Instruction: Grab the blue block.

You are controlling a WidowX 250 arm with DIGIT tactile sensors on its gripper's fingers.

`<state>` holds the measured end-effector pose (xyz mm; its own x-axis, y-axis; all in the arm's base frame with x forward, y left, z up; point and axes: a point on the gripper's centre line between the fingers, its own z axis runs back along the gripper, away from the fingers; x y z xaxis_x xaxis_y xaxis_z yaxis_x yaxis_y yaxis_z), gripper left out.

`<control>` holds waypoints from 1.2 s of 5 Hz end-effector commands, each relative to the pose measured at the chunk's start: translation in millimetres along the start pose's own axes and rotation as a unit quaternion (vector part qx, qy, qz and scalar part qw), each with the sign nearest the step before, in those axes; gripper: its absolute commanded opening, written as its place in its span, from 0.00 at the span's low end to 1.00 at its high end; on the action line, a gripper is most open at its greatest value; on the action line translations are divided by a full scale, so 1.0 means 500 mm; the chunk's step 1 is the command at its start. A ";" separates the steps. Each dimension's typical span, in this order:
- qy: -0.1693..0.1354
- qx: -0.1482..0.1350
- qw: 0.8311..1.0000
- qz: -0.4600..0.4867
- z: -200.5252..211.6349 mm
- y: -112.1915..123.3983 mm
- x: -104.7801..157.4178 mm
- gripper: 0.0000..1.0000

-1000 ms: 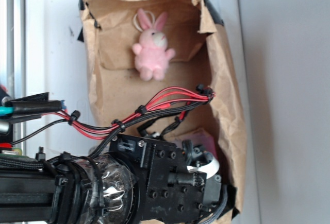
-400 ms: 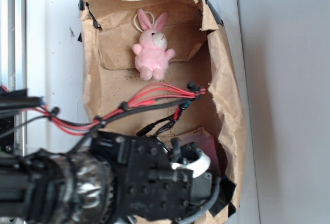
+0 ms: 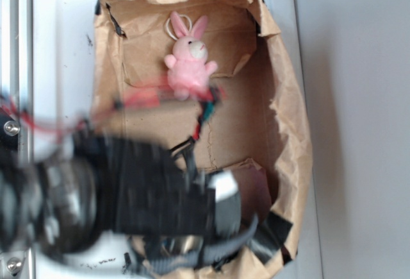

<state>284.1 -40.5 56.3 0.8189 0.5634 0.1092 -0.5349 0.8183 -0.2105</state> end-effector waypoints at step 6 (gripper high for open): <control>-0.058 0.049 0.955 -0.287 0.288 0.012 0.113 0.00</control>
<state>286.3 7.6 166.2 0.9831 0.0231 0.1816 -0.0220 0.9997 -0.0083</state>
